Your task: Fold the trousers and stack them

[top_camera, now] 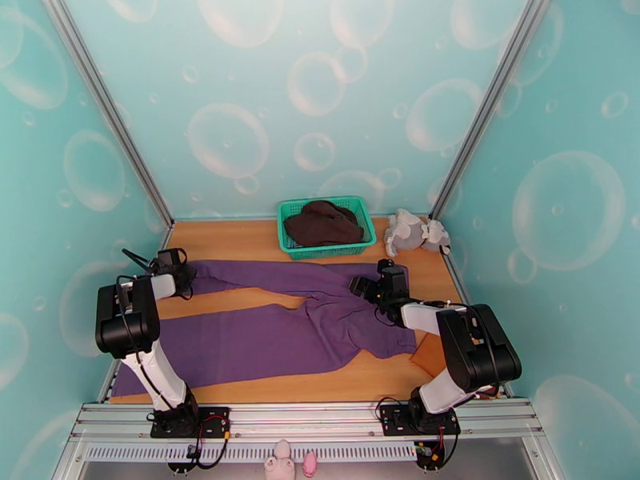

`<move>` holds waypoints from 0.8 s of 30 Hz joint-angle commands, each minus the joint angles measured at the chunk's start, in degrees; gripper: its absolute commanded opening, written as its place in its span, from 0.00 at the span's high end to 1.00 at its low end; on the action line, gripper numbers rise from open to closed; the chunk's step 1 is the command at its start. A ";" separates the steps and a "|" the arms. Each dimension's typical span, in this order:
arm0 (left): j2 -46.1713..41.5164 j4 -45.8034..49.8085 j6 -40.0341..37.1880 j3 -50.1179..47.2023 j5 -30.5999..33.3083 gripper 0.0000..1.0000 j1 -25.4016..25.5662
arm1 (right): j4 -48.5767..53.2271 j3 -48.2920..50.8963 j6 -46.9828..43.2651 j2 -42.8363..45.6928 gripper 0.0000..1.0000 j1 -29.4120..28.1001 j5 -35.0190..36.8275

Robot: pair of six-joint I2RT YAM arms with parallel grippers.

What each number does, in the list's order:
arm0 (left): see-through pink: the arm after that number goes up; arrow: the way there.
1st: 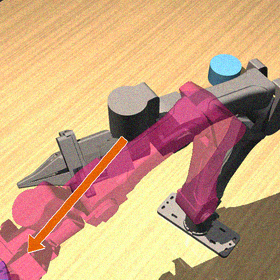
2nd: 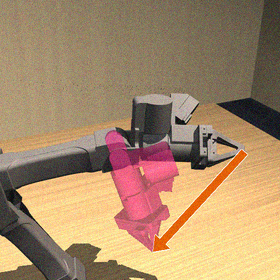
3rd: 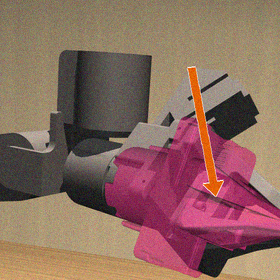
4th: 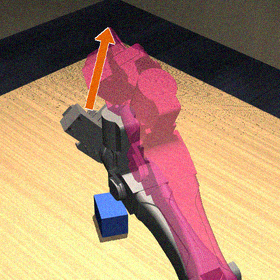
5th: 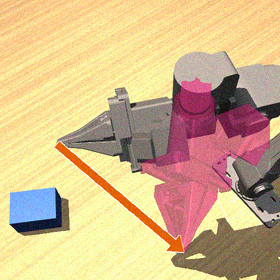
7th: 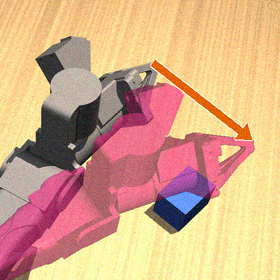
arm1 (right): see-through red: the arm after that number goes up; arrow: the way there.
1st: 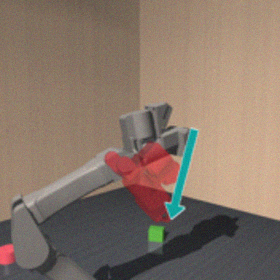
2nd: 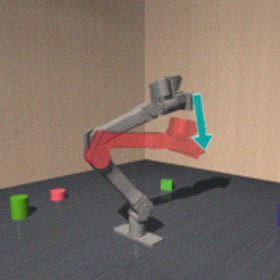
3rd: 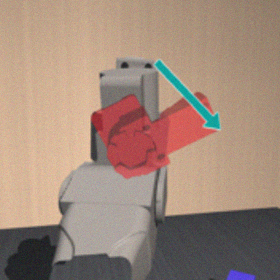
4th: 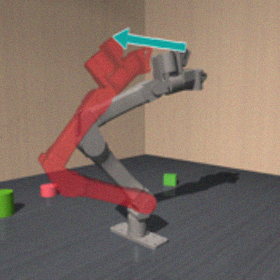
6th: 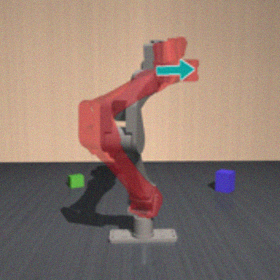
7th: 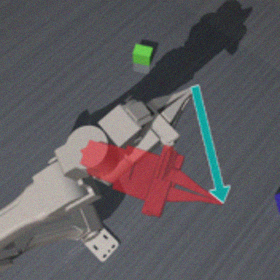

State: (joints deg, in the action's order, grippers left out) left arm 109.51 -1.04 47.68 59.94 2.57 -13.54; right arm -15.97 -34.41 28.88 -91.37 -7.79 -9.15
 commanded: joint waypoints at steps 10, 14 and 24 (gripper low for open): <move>3.32 0.75 1.23 4.96 -0.09 0.64 -0.34 | 4.72 0.14 -1.18 -2.05 0.09 -0.21 1.50; 3.16 -1.70 1.24 4.39 -0.94 0.64 -0.25 | 4.69 -0.03 -1.21 -2.06 0.09 -0.29 1.67; 2.08 -0.90 2.50 1.25 -2.21 0.65 0.54 | 4.65 -0.13 -1.33 -2.15 0.09 -0.56 1.96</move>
State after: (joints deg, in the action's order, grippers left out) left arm 111.66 -1.69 49.41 62.57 1.65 -13.43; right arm -15.75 -34.52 28.42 -91.48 -8.21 -8.47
